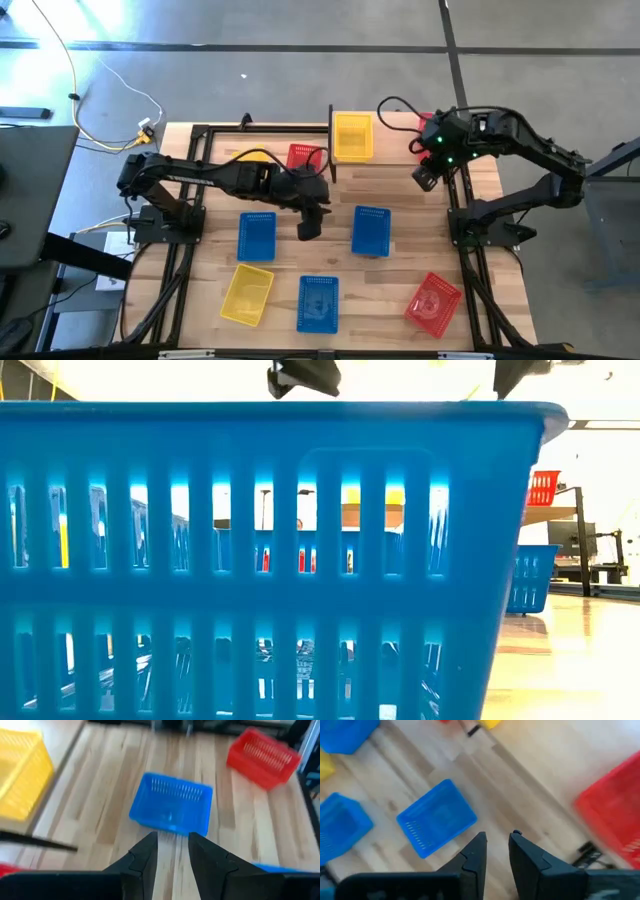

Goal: Stack baskets on shelf by color
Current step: Put the right blue bin on the shelf

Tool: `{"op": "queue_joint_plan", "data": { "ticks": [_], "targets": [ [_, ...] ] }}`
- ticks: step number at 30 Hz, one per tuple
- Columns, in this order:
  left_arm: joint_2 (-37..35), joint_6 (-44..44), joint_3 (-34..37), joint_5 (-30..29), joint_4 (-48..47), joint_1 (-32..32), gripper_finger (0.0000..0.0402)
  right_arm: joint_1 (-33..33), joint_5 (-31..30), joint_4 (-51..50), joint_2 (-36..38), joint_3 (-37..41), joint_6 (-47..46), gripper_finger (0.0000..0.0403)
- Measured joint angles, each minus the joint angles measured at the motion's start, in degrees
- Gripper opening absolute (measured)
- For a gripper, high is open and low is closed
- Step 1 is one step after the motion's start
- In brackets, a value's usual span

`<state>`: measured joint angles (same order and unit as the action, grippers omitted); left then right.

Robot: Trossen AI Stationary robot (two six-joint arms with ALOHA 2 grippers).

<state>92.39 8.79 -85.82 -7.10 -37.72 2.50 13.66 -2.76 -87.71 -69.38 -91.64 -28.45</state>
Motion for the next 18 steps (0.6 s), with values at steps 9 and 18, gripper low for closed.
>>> {"op": "queue_joint_plan", "data": {
  "ticks": [9, 18],
  "targets": [
    [-1.8, 0.0, 0.0, -6.6, -11.4, -0.1, 0.0099, -11.2, 3.7, 9.1, -0.7, 6.9, -10.2, 0.0069],
    [-3.2, 0.0, 0.0, -7.7, -19.8, -0.1, 0.0099, -20.3, 2.8, 21.8, -1.3, 14.4, -15.0, 0.0069]
  ]
}}
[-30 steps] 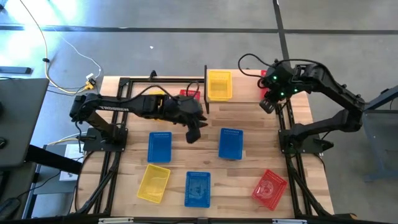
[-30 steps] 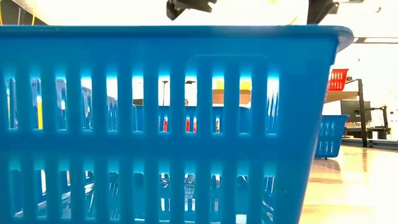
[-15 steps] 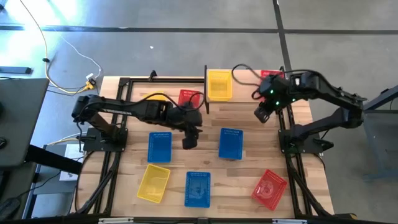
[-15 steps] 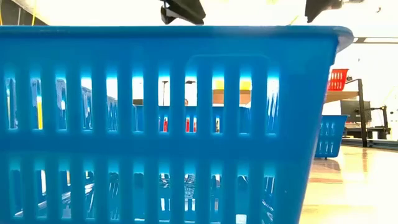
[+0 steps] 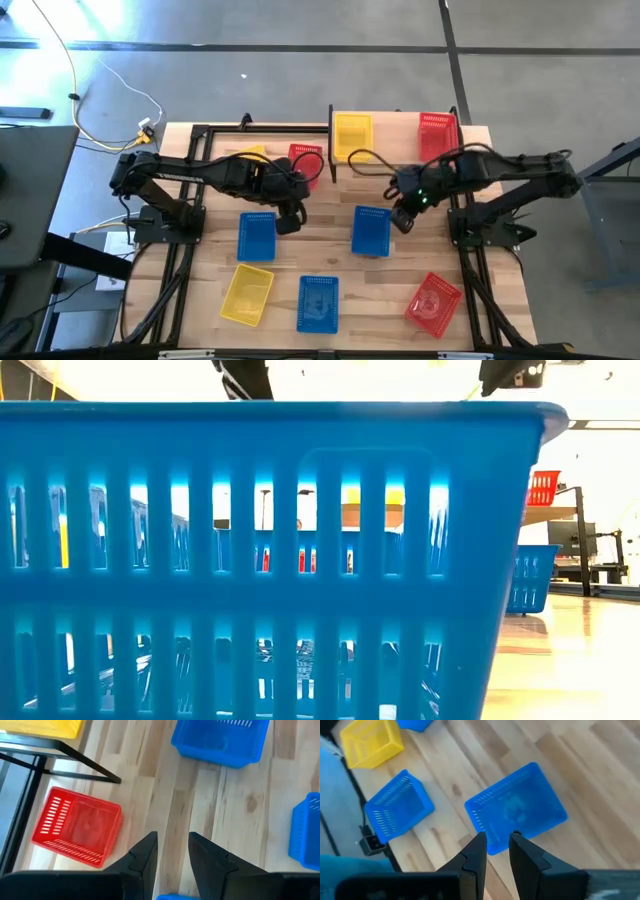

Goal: Stack baskets on shelf by color
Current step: Put the right blue bin on the shelf

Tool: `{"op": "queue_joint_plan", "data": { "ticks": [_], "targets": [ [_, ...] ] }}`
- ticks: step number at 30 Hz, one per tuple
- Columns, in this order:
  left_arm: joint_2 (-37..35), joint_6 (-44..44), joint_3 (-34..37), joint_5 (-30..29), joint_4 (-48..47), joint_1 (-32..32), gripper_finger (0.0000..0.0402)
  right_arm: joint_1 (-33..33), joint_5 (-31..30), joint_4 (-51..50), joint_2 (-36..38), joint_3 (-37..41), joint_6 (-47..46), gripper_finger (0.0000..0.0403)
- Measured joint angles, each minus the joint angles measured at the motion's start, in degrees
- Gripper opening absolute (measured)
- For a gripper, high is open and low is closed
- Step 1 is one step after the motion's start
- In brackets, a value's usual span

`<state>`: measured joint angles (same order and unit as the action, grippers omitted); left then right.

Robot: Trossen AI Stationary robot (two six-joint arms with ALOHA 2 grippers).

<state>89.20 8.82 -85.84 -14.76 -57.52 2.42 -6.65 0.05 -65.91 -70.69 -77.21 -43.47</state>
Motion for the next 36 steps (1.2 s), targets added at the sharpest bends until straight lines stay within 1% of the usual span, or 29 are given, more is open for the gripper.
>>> {"op": "queue_joint_plan", "data": {
  "ticks": [6, 9, 13, 15, 18, 23, 27, 31, 36],
  "targets": [
    [-0.6, 1.1, 0.0, 0.2, -4.3, -0.2, 0.0099, -4.7, 0.2, 7.6, -0.4, 6.3, -1.6, 0.0069],
    [-0.5, 1.5, 0.0, 0.7, -7.1, -0.2, 0.0099, -6.2, 0.3, 13.0, -0.4, 9.8, -1.7, 0.0072],
    [-0.5, 2.0, 0.0, 0.9, -10.5, -0.2, 0.0099, -8.1, 0.4, 20.3, -0.5, 13.2, -1.6, 0.0093],
    [-0.5, 2.7, 0.0, 0.9, -12.1, -0.2, 0.0099, -9.0, -0.6, 22.7, -0.6, 14.4, -0.9, 0.0108],
    [-0.5, 3.3, 0.0, 1.7, -15.7, -0.2, 0.0099, -10.4, -1.1, 26.8, -1.0, 16.4, 3.5, 0.0123],
    [-0.5, 4.6, 0.0, 2.6, -19.5, -0.2, 0.0099, -13.3, -1.4, 30.3, -2.0, 20.4, 7.5, 0.013],
    [-0.4, 4.7, 0.0, 2.8, -19.6, -0.2, 0.0099, -14.9, -3.1, 31.2, -3.6, 22.5, 7.9, 0.013],
    [-0.4, 4.7, 0.0, 5.6, -19.9, -0.2, 0.0099, -15.8, -4.8, 31.3, -6.2, 22.7, 9.7, 0.013],
    [-0.4, 4.7, 0.0, 6.7, -19.8, -0.2, 0.0099, -15.9, -5.1, 31.7, -10.3, 22.7, 11.0, 0.013]
  ]
}}
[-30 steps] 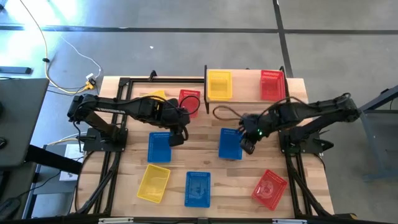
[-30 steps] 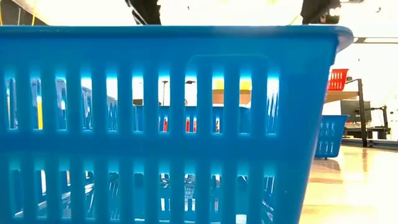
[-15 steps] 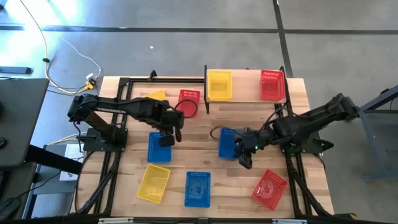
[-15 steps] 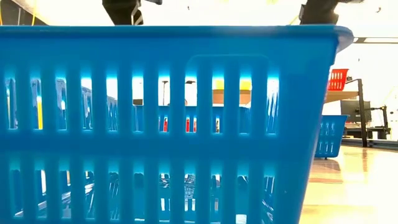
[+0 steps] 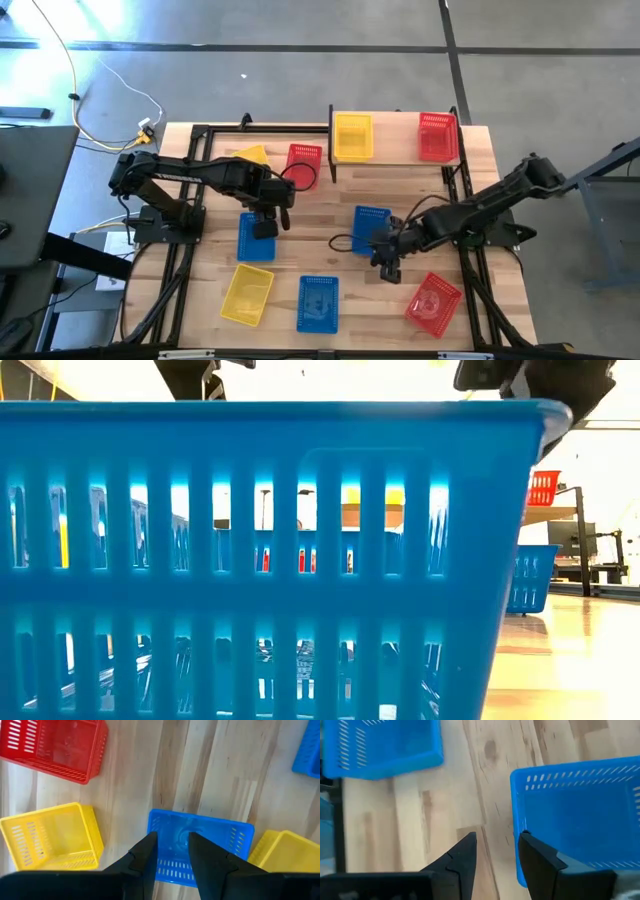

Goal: Stack baskets on shelf by color
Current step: Put the right blue bin on the shelf

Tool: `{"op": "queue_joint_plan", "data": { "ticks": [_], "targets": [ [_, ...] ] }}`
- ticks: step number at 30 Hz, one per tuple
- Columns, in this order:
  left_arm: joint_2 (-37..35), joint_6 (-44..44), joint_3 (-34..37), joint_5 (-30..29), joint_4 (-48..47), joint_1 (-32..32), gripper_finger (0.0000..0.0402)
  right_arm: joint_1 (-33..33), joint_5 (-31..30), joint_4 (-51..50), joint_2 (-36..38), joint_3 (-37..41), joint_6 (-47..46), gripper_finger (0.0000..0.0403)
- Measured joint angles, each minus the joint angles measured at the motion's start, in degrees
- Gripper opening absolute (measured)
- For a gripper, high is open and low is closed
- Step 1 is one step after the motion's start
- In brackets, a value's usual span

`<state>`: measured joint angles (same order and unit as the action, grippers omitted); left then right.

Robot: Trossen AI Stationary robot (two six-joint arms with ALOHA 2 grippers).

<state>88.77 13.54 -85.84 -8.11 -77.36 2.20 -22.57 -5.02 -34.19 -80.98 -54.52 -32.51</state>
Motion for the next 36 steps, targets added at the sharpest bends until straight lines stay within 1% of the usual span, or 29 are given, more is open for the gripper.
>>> {"op": "queue_joint_plan", "data": {
  "ticks": [10, 14, 17, 20, 21, 22, 25, 27, 36],
  "targets": [
    [0.0, 1.3, 0.0, 0.1, 0.0, 0.0, 0.0099, 0.1, 0.0, -0.3, -8.4, 0.0, -1.1, 0.013],
    [0.0, 1.3, 0.0, 0.1, 0.2, 0.0, 0.0099, 0.1, -0.3, -0.5, -11.0, 0.0, -3.5, 0.0124],
    [0.0, 1.3, 0.0, 0.1, 0.3, 0.0, 0.0099, 0.1, 0.8, -0.7, -11.9, 0.0, -3.7, 0.0093],
    [0.0, 1.3, 0.0, 0.1, 0.3, 0.0, 0.0099, 0.1, 2.2, -0.6, -12.0, 0.0, -3.6, 0.0034],
    [0.0, 1.3, 0.0, 0.1, 0.3, 0.0, 0.0099, 0.1, 2.1, -0.7, -11.7, 0.0, -3.5, 0.0018],
    [0.0, 1.3, 0.0, 0.1, 0.4, 0.0, 0.0099, 0.1, 2.0, -0.9, -11.3, 0.0, -3.4, 0.001],
    [0.0, 1.3, 0.0, 0.1, 0.5, 0.0, 0.0099, 0.1, 1.6, -1.4, -9.7, 0.0, -3.5, 0.0015],
    [0.0, 1.3, 0.0, 0.0, 0.5, 0.0, 0.0099, 0.1, 1.6, -1.9, -8.2, 0.0, -3.5, 0.0007],
    [0.0, 1.3, 0.0, 0.0, 0.8, 0.0, 0.0099, 0.0, 1.5, -3.1, 2.0, 0.0, -3.1, 0.0001]
  ]
}}
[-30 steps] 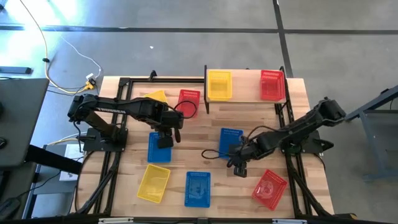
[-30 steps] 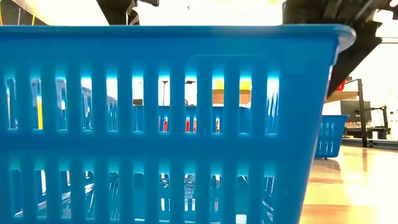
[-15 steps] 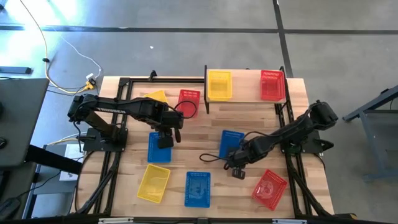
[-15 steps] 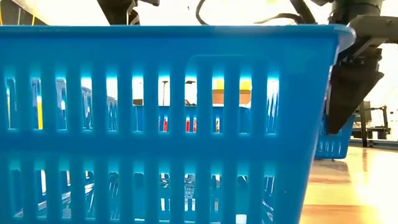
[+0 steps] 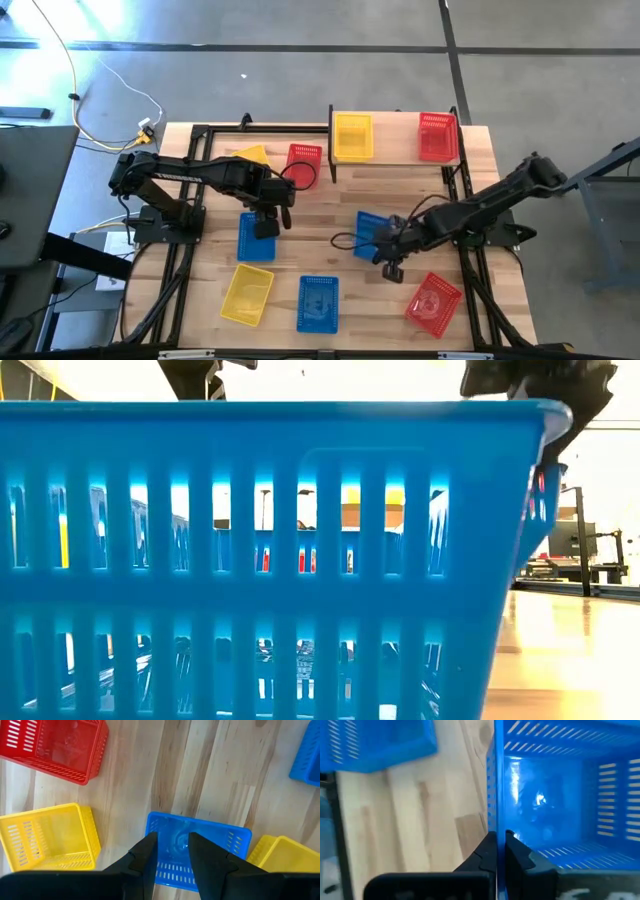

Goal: Stack baskets on shelf by color
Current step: Put the right blue bin on the shelf

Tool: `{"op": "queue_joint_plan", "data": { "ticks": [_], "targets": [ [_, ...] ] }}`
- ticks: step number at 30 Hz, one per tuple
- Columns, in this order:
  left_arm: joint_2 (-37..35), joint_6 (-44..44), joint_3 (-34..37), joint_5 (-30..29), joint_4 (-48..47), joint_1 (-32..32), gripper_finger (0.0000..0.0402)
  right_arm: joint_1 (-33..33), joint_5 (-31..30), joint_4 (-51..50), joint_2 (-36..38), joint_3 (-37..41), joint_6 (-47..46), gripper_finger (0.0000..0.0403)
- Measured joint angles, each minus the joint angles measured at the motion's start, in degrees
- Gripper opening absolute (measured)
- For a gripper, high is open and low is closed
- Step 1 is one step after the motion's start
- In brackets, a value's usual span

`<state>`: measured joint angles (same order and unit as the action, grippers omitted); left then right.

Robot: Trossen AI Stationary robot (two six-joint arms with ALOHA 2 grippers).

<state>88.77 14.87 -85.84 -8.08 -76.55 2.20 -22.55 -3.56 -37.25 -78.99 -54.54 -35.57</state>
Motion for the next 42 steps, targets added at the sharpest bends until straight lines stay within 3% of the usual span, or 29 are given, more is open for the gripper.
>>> {"op": "queue_joint_plan", "data": {
  "ticks": [19, 24, 31, 42],
  "targets": [
    [0.0, 0.0, 0.0, 0.0, 0.2, 0.0, 0.0099, 0.0, -8.0, -1.2, 19.8, -2.8, 11.8, 0.0],
    [0.0, 0.3, 0.0, 0.0, 0.4, 0.0, 0.0099, 0.6, -13.2, -3.3, 22.1, -7.2, 19.2, 0.0],
    [0.0, 3.0, 0.0, 0.0, 0.4, 0.0, 0.0099, 3.2, -21.7, -13.7, 22.5, -13.8, 28.6, 0.0],
    [0.0, 3.6, 0.0, 0.1, 0.4, 0.0, 0.0099, 12.0, -30.7, -26.9, 22.4, -17.4, 43.6, 0.0]
  ]
}}
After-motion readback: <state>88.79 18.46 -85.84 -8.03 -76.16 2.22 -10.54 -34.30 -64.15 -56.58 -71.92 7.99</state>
